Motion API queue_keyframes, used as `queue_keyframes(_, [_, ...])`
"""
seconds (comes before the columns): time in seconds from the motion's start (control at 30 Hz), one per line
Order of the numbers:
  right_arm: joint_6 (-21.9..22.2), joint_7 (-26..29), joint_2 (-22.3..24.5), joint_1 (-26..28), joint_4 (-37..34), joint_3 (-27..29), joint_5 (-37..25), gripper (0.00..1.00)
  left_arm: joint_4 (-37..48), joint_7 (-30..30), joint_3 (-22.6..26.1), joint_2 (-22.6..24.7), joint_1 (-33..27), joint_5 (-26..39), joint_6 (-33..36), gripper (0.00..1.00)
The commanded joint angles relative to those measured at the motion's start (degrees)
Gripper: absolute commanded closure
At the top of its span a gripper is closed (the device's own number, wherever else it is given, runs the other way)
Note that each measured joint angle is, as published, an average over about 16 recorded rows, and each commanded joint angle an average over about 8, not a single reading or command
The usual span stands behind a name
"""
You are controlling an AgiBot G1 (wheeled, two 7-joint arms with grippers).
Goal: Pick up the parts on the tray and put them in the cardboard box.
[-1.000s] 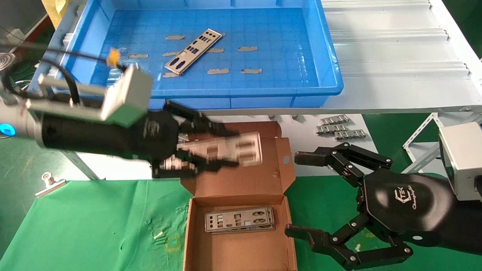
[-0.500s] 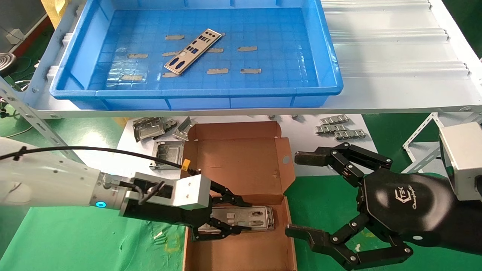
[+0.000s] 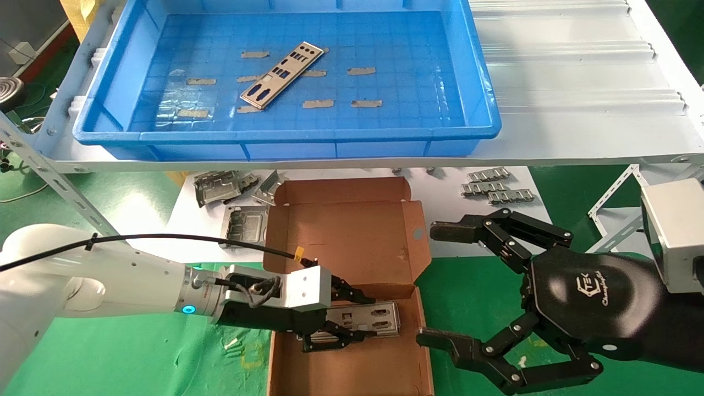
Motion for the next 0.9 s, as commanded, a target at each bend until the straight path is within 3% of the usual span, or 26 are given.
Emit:
queue_keyframes(0.03, [0.00, 0.00, 0.00, 0.00, 0.00, 0.00, 0.00, 0.00, 1.59, 0.87, 0.10, 0.88, -0.22, 0.23, -0.44, 0.00])
queue_keyframes(0.37, [0.00, 0.00, 0.00, 0.00, 0.00, 0.00, 0.00, 0.00, 6.85, 2.22, -0.45, 1.93, -1.67, -0.70, 2.51, 0.00])
queue_keyframes(0.67, [0.00, 0.00, 0.00, 0.00, 0.00, 0.00, 0.00, 0.00, 8.87, -2.00, -2.43, -0.13, -2.22, -4.60, 11.47, 0.00])
queue_keyframes(0.9, [0.01, 0.00, 0.00, -0.02, -0.01, 0.01, 0.01, 0.00, 7.21, -3.80, -3.44, -1.98, -1.32, -6.93, 13.45, 0.00])
